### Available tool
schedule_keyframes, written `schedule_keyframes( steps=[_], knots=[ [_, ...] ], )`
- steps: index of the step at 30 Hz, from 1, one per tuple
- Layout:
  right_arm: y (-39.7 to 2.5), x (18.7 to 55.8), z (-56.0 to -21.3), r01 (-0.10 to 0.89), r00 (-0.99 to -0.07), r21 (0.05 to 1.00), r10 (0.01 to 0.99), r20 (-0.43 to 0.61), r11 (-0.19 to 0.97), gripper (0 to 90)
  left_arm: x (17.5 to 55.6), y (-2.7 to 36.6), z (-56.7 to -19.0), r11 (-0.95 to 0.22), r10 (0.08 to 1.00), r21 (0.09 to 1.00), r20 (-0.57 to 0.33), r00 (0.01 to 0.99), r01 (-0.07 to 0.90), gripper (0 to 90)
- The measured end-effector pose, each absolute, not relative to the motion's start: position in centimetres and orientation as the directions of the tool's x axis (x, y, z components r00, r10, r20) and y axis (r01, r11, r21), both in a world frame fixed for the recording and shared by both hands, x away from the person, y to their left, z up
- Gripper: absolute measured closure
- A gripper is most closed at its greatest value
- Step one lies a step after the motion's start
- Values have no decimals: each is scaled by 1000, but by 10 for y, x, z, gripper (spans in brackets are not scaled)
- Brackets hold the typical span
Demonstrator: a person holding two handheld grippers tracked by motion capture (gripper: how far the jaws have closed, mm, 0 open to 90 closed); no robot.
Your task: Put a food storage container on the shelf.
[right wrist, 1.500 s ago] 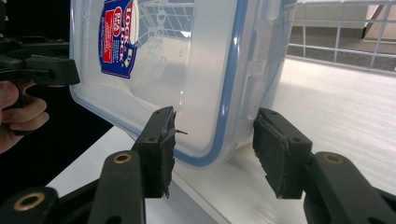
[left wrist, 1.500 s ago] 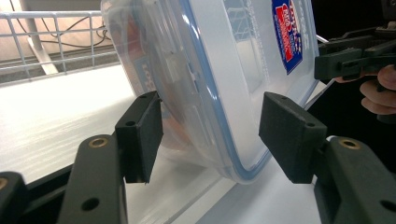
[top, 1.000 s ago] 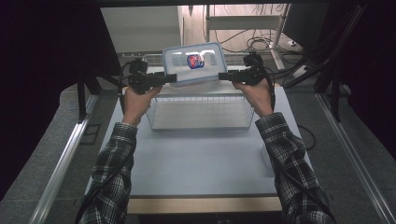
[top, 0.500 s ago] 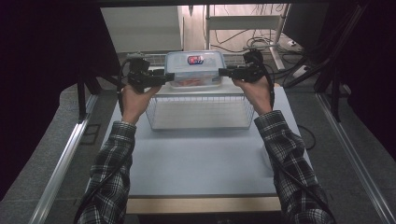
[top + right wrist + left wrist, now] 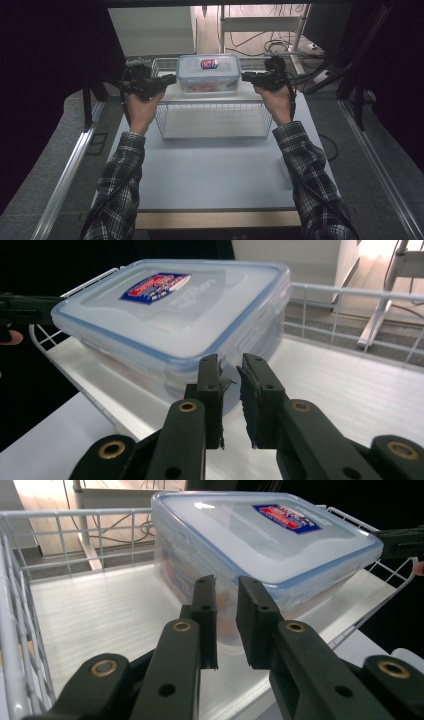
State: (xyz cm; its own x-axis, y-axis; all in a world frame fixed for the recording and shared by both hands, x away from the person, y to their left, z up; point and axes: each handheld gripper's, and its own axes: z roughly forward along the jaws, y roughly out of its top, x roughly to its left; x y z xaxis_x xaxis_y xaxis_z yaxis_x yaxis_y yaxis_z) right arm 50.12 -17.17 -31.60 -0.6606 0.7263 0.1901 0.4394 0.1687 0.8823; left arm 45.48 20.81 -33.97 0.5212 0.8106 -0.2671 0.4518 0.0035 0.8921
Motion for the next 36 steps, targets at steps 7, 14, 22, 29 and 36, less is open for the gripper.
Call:
schedule_keyframes(
  steps=[7, 14, 22, 29, 36],
  knots=[
    [-175, 500, -319, 448, -652, 879, 732, 197, 161, 767, 458, 205, -340, 8, 814, 890, -271, 514, 457, 767],
    [-180, 483, -323, 429, -685, 886, 702, 192, 176, 713, 441, 210, -351, 7, 769, 894, -292, 569, 449, 627],
    [-184, 454, -333, 392, -722, 886, 680, 129, 249, 538, 408, 204, -375, -51, 748, 898, -256, 613, 437, 424],
    [-188, 435, -343, 381, -741, 887, 660, 123, 262, 409, 379, 196, -384, -98, 729, 910, -210, 651, 403, 315],
    [-194, 415, -359, 368, -763, 888, 635, 119, 276, 313, 357, 185, -398, -122, 700, 911, -202, 684, 394, 242]
  ],
)
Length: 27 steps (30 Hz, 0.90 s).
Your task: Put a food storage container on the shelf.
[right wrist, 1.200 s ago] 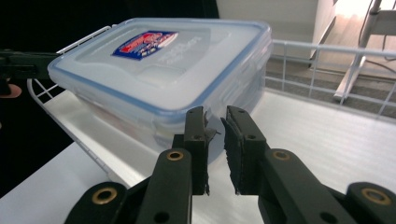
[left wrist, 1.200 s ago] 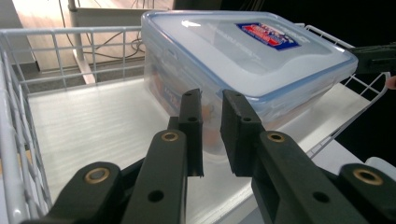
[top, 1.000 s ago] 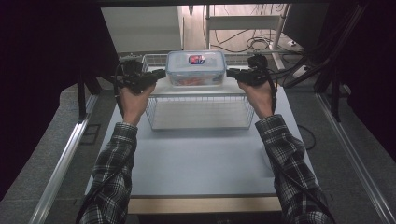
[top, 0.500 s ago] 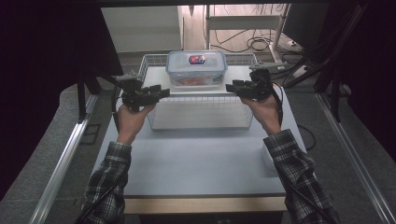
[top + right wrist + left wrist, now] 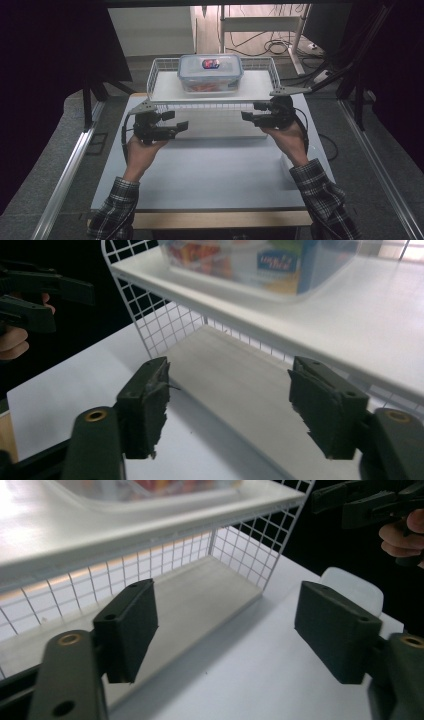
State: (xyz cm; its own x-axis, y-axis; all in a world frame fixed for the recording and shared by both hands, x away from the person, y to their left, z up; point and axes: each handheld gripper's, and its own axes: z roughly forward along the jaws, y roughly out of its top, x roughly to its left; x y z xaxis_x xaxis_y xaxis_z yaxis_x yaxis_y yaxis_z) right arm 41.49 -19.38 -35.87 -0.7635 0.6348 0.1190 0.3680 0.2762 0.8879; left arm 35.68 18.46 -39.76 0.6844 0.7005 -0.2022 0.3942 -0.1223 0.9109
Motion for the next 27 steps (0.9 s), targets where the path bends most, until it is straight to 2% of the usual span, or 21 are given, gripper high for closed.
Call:
schedule_keyframes(
  steps=[5, 11, 14, 27],
  knots=[
    [-200, 399, -373, 365, -772, 888, 624, 121, 278, 236, 342, 175, -411, -172, 709, 906, -158, 687, 386, 189],
    [-204, 383, -391, 369, -780, 877, 616, 111, 309, 160, 331, 171, -430, -199, 712, 891, -154, 685, 408, 131],
    [-205, 377, -397, 363, -780, 861, 622, 70, 357, 113, 326, 169, -436, -192, 700, 891, -169, 694, 411, 98],
    [-208, 352, -431, 391, -777, 851, 621, 102, 351, 24, 291, 165, -461, -262, 722, 877, -99, 685, 403, 18]
  ],
)
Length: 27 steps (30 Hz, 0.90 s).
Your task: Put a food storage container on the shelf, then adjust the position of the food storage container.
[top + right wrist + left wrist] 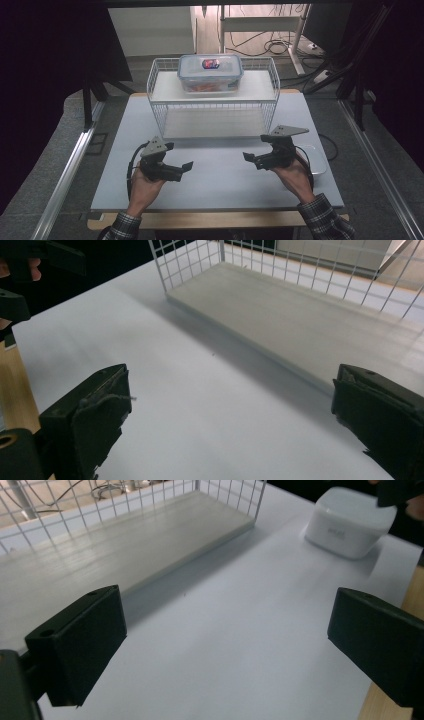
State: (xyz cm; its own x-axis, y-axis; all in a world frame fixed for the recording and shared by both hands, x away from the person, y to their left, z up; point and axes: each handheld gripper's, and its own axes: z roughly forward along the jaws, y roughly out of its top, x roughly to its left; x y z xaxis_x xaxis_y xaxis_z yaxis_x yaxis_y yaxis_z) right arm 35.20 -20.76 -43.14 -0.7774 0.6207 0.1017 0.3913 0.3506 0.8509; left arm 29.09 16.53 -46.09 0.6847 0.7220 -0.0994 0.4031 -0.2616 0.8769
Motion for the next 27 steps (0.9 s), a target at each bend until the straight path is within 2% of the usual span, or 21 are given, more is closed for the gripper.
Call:
schedule_keyframes(
  steps=[2, 7, 13, 19, 27],
  knots=[
    [-207, 345, -436, 393, -776, 847, 623, 96, 359, 15, 285, 166, -468, -268, 744, 875, -77, 664, 402, 9],
    [-208, 329, -447, 381, -772, 859, 629, 93, 341, 7, 271, 168, -487, -251, 749, 871, -102, 655, 422, 7],
    [-208, 313, -464, 360, -784, 851, 618, 54, 382, 9, 252, 169, -502, -309, 753, 856, -46, 656, 414, 7],
    [-209, 307, -478, 383, -770, 830, 636, 45, 405, 10, 247, 167, -510, -367, 753, 836, 8, 658, 409, 7],
    [-206, 308, -483, 370, -751, 824, 660, -6, 428, 0, 247, 170, -508, -329, 753, 854, -20, 657, 403, 7]
  ],
)
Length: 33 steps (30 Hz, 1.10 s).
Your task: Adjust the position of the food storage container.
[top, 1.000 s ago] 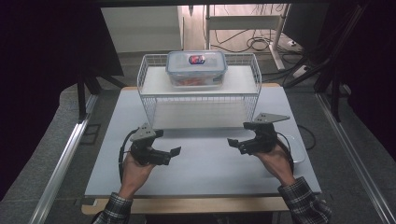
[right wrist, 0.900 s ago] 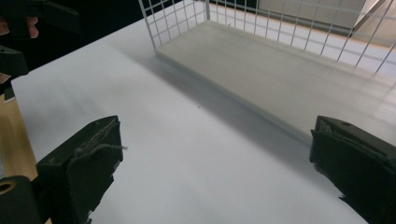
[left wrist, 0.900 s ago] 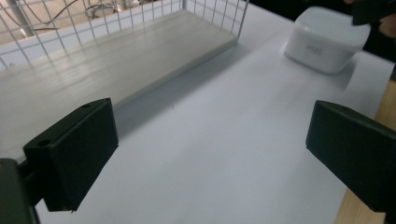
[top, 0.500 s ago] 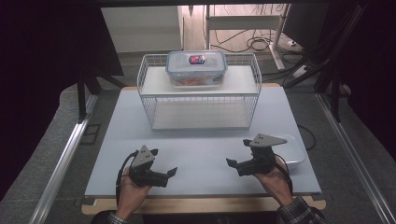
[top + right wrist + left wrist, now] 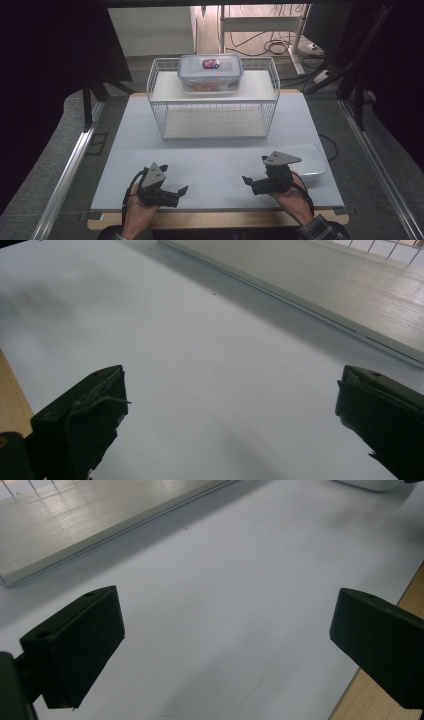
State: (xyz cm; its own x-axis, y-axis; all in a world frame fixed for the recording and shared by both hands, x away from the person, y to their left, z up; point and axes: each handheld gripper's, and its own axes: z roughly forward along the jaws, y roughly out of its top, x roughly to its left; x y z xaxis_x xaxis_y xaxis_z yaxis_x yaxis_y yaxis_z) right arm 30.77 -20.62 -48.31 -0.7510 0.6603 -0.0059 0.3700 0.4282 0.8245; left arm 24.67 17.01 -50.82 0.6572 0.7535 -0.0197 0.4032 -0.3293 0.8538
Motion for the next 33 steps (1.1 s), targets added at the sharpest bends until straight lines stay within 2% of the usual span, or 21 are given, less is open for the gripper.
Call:
schedule_keyframes(
  steps=[4, 11, 14, 16, 21, 27, 30, 33],
  knots=[
    [-207, 310, -483, 397, -713, 809, 701, -25, 433, 0, 248, 172, -509, -317, 753, 853, -39, 657, 414, 8],
    [-227, 318, -475, 453, -676, 792, 737, 5, 410, 1, 248, 170, -510, -331, 751, 849, -28, 660, 412, 10],
    [-237, 320, -471, 473, -649, 784, 761, 0, 403, 65, 247, 170, -509, -333, 751, 849, -24, 660, 411, 10],
    [-245, 321, -468, 488, -627, 778, 779, -3, 395, 154, 247, 171, -509, -335, 752, 849, -20, 659, 408, 11],
    [-270, 323, -458, 481, -563, 806, 827, -17, 344, 502, 247, 171, -510, -340, 755, 849, -11, 656, 405, 11],
    [-316, 330, -451, 516, -472, 797, 881, -42, 315, 807, 247, 169, -510, -351, 754, 847, 3, 656, 400, 11],
    [-338, 332, -450, 535, -424, 791, 904, -55, 298, 894, 248, 169, -510, -350, 761, 848, 9, 649, 398, 10],
    [-354, 333, -447, 546, -379, 794, 924, -50, 267, 897, 248, 171, -510, -347, 776, 850, 22, 630, 397, 2]
  ],
)
